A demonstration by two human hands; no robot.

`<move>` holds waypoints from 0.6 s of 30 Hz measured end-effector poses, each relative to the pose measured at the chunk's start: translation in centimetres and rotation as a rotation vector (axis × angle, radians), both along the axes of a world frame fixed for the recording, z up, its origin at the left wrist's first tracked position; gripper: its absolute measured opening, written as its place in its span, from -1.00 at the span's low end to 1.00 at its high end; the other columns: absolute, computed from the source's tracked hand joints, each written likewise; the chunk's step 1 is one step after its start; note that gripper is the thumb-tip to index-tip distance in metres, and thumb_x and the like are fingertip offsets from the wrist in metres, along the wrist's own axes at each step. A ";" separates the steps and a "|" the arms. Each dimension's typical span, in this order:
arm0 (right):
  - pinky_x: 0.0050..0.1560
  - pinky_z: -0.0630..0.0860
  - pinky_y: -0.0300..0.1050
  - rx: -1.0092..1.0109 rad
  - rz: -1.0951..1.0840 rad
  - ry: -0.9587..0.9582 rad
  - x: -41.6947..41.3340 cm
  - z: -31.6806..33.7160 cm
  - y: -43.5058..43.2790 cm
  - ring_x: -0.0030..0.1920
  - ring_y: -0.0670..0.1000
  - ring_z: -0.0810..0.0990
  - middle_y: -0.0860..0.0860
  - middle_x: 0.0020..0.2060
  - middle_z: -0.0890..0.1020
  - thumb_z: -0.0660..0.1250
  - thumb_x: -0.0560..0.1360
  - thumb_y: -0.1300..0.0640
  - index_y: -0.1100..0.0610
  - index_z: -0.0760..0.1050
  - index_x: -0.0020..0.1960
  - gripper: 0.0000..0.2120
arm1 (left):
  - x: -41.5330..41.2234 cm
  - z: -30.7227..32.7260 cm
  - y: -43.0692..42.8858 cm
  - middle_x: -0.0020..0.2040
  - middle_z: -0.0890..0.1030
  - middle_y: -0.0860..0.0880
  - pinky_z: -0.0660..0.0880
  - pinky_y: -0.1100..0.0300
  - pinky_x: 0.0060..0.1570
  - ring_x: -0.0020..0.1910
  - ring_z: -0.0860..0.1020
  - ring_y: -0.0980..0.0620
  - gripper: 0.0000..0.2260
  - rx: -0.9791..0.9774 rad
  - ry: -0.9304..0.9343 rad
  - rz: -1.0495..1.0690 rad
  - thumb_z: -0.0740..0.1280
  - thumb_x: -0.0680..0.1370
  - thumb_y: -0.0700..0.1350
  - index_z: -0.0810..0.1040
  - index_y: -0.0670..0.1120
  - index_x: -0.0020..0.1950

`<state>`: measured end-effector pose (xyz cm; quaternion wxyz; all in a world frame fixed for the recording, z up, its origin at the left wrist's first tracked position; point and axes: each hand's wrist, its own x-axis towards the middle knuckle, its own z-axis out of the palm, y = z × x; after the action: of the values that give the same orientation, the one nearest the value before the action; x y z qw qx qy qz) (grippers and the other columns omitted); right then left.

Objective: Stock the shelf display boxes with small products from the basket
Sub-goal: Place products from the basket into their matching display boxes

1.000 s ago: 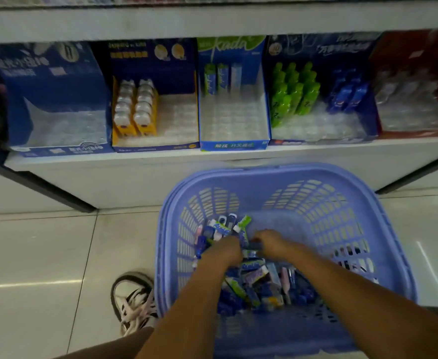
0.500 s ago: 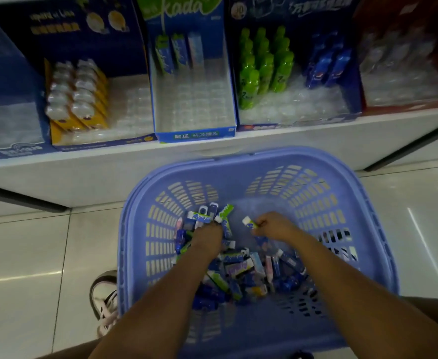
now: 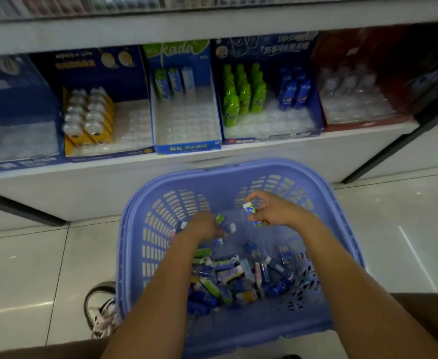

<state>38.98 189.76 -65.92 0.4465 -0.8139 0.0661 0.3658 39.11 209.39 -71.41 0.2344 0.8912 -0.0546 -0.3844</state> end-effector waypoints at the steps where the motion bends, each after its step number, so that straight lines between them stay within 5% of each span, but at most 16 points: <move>1: -0.39 0.36 -0.25 0.010 0.008 -0.032 0.1 1.3 0.0 -0.40 -0.03 0.39 0.04 -0.37 0.45 0.34 0.50 0.29 0.14 0.40 0.25 -0.66 | 0.5 1.6 0.1 -0.40 0.46 -0.10 0.41 0.14 -0.27 -0.40 0.45 0.05 -0.75 -0.102 0.020 0.078 0.44 0.49 -0.07 0.54 -0.18 -0.30; 8: -0.36 0.40 -0.35 0.378 -0.189 -0.438 1.1 10.7 1.6 -0.42 -0.21 0.51 -0.04 -0.35 0.58 0.34 0.48 0.35 0.12 0.43 0.18 -0.67 | 0.9 12.6 1.9 -0.28 0.64 -0.05 0.54 0.33 -0.28 -0.31 0.58 0.08 -0.88 -0.775 -0.167 0.598 0.34 0.55 -0.16 0.52 -0.14 -0.17; 12: -0.28 0.54 -0.34 0.549 -0.267 -0.492 2.8 13.7 4.2 -0.36 -0.18 0.59 -0.02 -0.27 0.60 0.27 0.52 0.34 0.22 0.50 0.10 -0.83 | 0.3 16.2 3.3 -0.19 0.64 -0.04 0.53 0.37 -0.27 -0.31 0.60 0.18 -0.92 -0.948 -0.367 0.788 0.27 0.59 -0.19 0.53 -0.18 -0.02; 15: -0.34 0.52 -0.22 0.444 -0.227 -0.508 4.5 14.6 6.2 -0.39 -0.01 0.55 0.05 -0.21 0.50 0.19 0.58 0.30 0.19 0.45 0.18 -0.81 | 0.3 17.4 4.4 -0.16 0.65 -0.04 0.55 0.36 -0.22 -0.27 0.61 0.18 -0.89 -1.020 -0.447 0.883 0.25 0.60 -0.20 0.52 -0.21 0.05; 18: -0.24 0.46 -0.25 0.124 -0.193 -0.778 7.3 14.9 7.7 -0.32 -0.11 0.49 0.01 -0.21 0.56 0.37 0.48 0.28 0.18 0.55 0.10 -0.80 | 0.7 17.3 5.2 -0.15 0.65 -0.04 0.55 0.36 -0.22 -0.25 0.61 0.19 -0.88 -1.073 -0.466 1.011 0.25 0.60 -0.19 0.52 -0.20 0.07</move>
<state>46.30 197.50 -51.04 0.5187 -0.8532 -0.0540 -0.0101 39.80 214.58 -54.10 0.7637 0.6302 0.1323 0.0460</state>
